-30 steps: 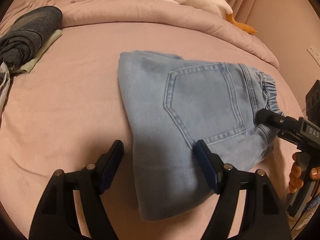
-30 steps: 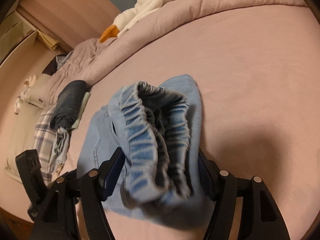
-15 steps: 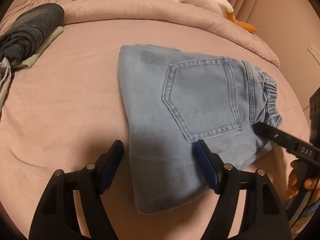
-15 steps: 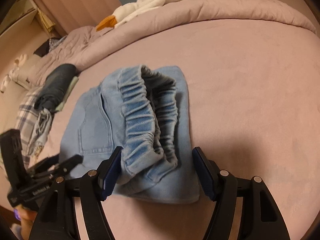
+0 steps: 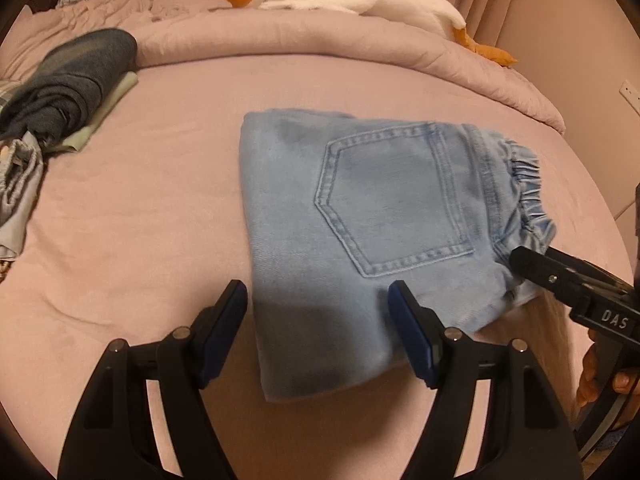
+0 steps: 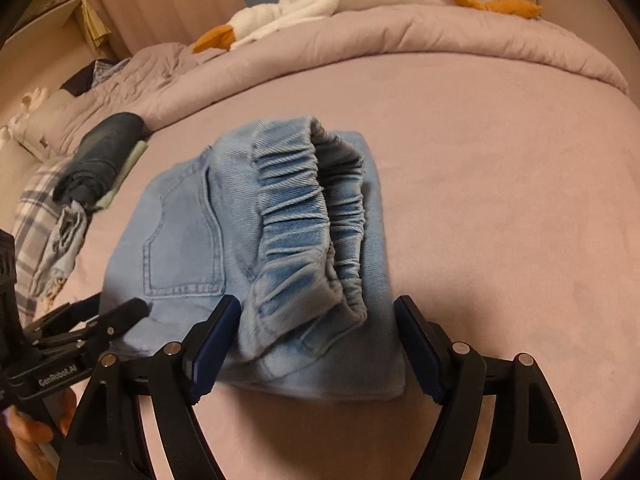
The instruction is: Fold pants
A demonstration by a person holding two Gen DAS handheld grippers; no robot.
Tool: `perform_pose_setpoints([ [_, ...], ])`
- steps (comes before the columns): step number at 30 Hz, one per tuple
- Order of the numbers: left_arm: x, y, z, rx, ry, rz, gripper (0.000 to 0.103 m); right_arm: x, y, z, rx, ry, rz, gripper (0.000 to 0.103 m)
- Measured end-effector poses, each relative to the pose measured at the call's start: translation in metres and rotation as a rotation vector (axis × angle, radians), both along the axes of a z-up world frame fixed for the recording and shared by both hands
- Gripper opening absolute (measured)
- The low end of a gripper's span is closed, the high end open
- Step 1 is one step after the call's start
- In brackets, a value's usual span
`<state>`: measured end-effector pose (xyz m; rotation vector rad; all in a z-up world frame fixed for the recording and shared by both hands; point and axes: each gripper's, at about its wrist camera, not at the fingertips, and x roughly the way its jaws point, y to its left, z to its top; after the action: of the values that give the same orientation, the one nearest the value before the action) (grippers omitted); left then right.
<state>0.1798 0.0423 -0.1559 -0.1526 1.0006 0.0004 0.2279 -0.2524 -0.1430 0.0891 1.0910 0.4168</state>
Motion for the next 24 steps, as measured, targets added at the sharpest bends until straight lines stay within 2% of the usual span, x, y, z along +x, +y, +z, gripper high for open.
perform_pose_setpoints([
  [3,-0.007,-0.002,0.010,-0.001,-0.020,0.004,0.075,-0.008,-0.004,0.011,0.012,-0.026,0.001,0.078],
  [4,-0.009,-0.003,0.012,0.005,-0.024,0.005,0.078,-0.011,-0.006,0.017,0.022,-0.036,0.004,0.078],
  [6,-0.014,-0.005,0.018,0.022,-0.032,0.015,0.094,-0.016,-0.006,0.024,0.026,-0.055,0.009,0.078],
  [8,-0.019,-0.006,0.024,0.025,-0.046,0.019,0.096,-0.022,-0.007,0.033,0.021,-0.078,0.017,0.078],
  [15,-0.037,-0.012,0.042,0.053,-0.050,0.025,0.102,-0.042,-0.007,0.055,0.009,-0.131,0.041,0.079],
  [24,-0.059,-0.024,0.069,0.082,-0.080,0.041,0.102,-0.063,-0.007,0.075,0.004,-0.165,0.066,0.081],
])
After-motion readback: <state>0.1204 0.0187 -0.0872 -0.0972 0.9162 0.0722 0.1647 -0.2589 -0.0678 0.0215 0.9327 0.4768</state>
